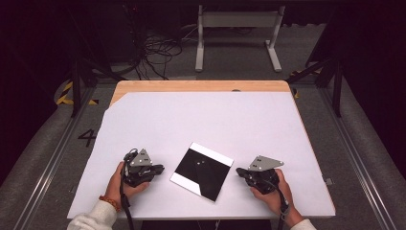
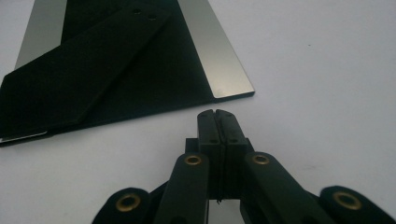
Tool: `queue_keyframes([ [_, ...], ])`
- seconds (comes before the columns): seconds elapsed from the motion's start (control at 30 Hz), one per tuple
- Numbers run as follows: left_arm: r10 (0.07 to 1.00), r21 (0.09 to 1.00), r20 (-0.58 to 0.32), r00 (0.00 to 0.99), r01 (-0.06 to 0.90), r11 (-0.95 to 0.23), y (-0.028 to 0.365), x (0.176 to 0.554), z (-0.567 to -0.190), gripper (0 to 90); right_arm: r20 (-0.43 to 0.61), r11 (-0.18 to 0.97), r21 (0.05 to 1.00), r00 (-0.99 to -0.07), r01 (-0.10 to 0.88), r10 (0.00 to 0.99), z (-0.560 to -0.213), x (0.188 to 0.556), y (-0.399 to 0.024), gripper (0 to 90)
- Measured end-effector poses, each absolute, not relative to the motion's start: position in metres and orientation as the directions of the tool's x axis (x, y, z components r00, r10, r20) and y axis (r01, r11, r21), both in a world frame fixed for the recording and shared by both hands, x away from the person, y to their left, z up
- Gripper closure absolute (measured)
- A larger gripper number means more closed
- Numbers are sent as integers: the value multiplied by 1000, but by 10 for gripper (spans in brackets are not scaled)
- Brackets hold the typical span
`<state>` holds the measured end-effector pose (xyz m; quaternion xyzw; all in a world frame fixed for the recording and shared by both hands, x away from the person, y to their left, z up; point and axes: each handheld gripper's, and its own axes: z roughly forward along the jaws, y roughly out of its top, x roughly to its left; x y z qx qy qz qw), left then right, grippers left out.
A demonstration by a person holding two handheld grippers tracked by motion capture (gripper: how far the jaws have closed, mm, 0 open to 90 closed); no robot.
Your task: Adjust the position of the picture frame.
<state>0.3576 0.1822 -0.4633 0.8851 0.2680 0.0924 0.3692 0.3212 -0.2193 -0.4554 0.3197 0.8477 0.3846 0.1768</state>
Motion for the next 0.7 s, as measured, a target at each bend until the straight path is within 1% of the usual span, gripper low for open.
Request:
queue_keyframes([
  [0.2,508,706,-55,859,393,-589,175,359,-464,879,-74,532,745,-743,402,666,-459,322,-206,900],
  [0.27,496,701,-53,867,386,-599,172,358,-463,874,-80,539,743,-746,397,661,-459,321,-204,900],
  [0.33,486,699,-51,872,379,-607,170,357,-463,851,-91,545,741,-746,392,660,-459,320,-203,900],
  [0.47,464,707,-96,880,389,-591,167,355,-465,849,-82,539,743,-746,397,661,-460,320,-204,900],
  [0.6,455,708,-100,885,385,-593,164,352,-465,847,-99,556,735,-749,388,655,-459,323,-200,900],
  [0.7,452,704,-98,887,383,-599,162,351,-465,877,-102,558,733,-750,388,654,-459,326,-197,900],
])
